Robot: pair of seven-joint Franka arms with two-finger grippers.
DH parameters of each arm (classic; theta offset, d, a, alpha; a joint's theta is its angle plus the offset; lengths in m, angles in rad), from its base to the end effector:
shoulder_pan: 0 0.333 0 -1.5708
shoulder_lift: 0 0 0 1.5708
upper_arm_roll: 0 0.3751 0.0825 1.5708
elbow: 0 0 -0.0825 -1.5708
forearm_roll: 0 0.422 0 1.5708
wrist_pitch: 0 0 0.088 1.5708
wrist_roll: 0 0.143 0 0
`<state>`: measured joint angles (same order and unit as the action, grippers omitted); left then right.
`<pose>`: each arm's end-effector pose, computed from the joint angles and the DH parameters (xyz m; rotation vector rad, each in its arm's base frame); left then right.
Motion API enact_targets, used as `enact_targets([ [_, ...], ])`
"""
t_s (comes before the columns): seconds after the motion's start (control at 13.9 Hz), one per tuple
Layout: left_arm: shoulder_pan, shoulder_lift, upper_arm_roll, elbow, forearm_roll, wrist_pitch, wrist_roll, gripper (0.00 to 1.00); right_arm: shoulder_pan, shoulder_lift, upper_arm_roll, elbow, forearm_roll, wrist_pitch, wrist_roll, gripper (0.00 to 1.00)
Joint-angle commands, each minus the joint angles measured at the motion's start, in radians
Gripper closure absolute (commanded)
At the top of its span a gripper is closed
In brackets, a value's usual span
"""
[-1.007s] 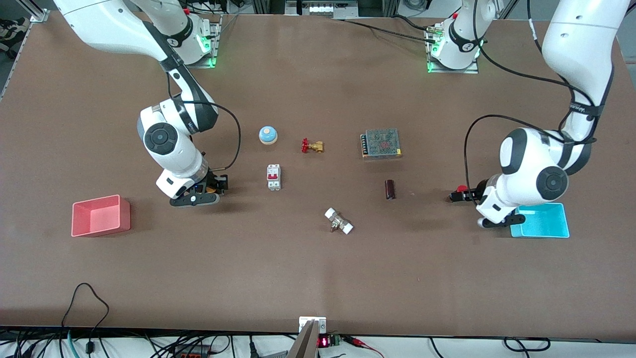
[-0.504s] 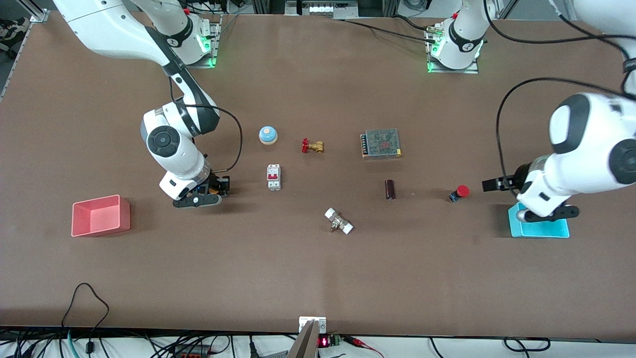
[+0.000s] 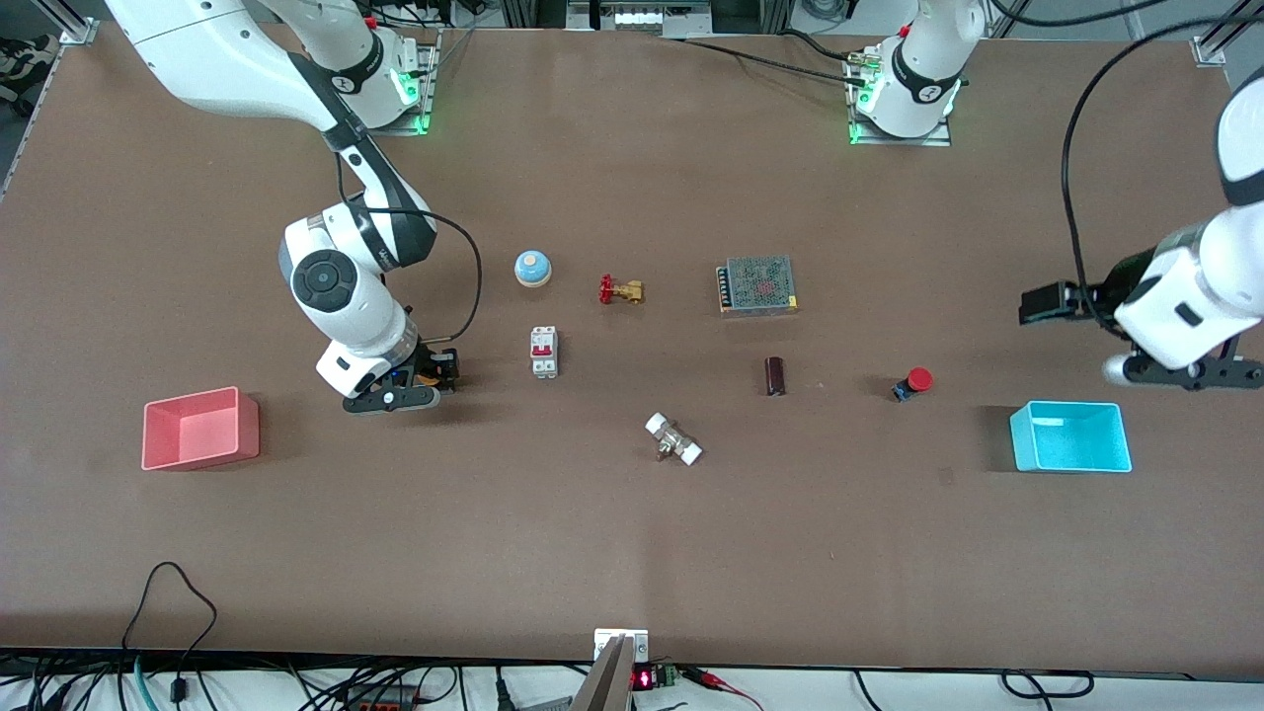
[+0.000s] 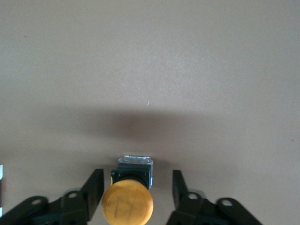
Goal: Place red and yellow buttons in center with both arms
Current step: 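Set the yellow button on the table with the right gripper while the left gripper retracts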
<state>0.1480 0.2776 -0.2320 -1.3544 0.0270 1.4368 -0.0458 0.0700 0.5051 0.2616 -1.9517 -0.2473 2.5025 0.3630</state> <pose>0.6649 -0.0308 0.5743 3.1027 -0.0535 -0.2955 0.6474 0.2117 0.2184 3.1295 0.1989 0.1209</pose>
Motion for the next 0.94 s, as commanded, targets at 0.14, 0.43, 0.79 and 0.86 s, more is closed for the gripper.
enact_targets([
  [0.14, -0.001, -0.113, 0.008, -0.089, -0.007, -0.039, 0.041, 0.0, -0.029, -0.124, 0.002, 0.027, 0.002, -0.08, 0.011, 0.0],
  [0.43, -0.135, -0.285, 0.158, -0.299, -0.033, 0.146, 0.041, 0.0, -0.061, -0.247, -0.002, 0.129, 0.225, -0.317, -0.131, 0.0],
  [0.79, -0.185, -0.339, 0.237, -0.35, -0.016, 0.156, 0.153, 0.0, -0.119, -0.339, -0.053, 0.269, 0.24, -0.633, -0.235, 0.0],
  [0.86, -0.18, -0.333, 0.235, -0.342, -0.018, 0.131, 0.152, 0.0, -0.119, -0.347, -0.085, 0.302, 0.24, -0.698, -0.287, 0.0],
])
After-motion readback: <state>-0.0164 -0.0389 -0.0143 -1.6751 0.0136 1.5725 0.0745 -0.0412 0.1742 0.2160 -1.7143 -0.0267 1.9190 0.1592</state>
